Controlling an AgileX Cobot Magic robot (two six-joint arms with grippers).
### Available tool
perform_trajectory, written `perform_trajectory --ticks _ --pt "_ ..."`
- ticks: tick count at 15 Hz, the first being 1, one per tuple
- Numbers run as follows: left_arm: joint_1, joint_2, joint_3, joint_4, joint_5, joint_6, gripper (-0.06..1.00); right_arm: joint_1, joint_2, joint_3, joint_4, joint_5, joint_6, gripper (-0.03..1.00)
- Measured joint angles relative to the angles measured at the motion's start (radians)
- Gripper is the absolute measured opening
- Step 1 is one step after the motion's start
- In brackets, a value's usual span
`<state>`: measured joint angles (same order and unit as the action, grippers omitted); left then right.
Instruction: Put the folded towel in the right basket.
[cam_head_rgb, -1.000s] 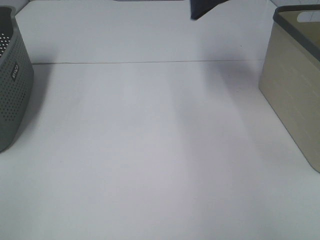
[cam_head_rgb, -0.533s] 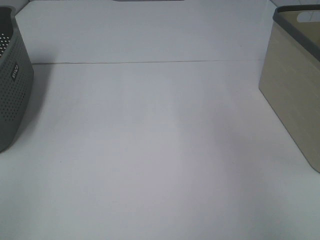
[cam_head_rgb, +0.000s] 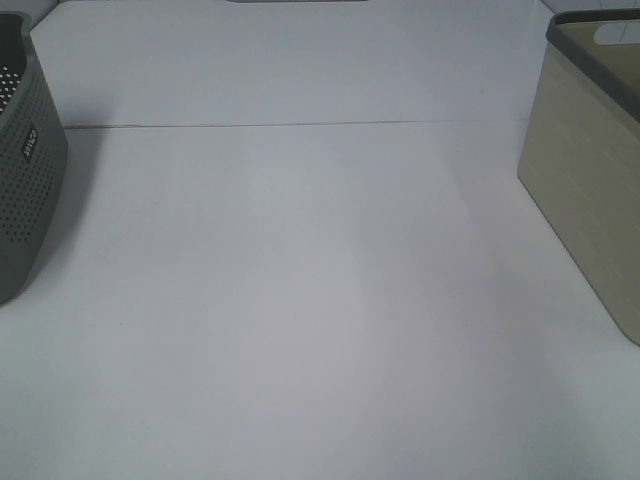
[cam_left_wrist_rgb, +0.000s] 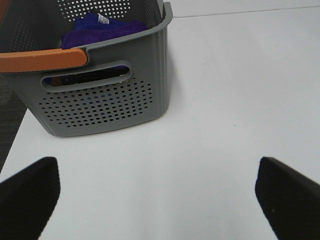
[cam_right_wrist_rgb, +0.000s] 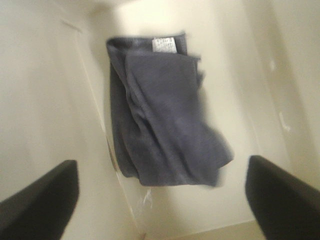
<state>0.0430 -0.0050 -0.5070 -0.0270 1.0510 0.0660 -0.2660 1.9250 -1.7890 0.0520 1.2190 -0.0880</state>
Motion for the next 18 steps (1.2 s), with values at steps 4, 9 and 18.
perform_trajectory --ticks 4,9,18 --pt "0.000 0.000 0.000 0.000 0.000 0.000 0.99 0.004 -0.017 0.012 0.060 0.001 -0.009 0.97" --pt "0.000 0.000 0.000 0.000 0.000 0.000 0.99 0.224 -0.205 0.012 0.060 0.000 0.017 0.98" --pt "0.000 0.000 0.000 0.000 0.000 0.000 0.99 0.442 -1.256 0.913 -0.022 -0.090 0.102 0.98"
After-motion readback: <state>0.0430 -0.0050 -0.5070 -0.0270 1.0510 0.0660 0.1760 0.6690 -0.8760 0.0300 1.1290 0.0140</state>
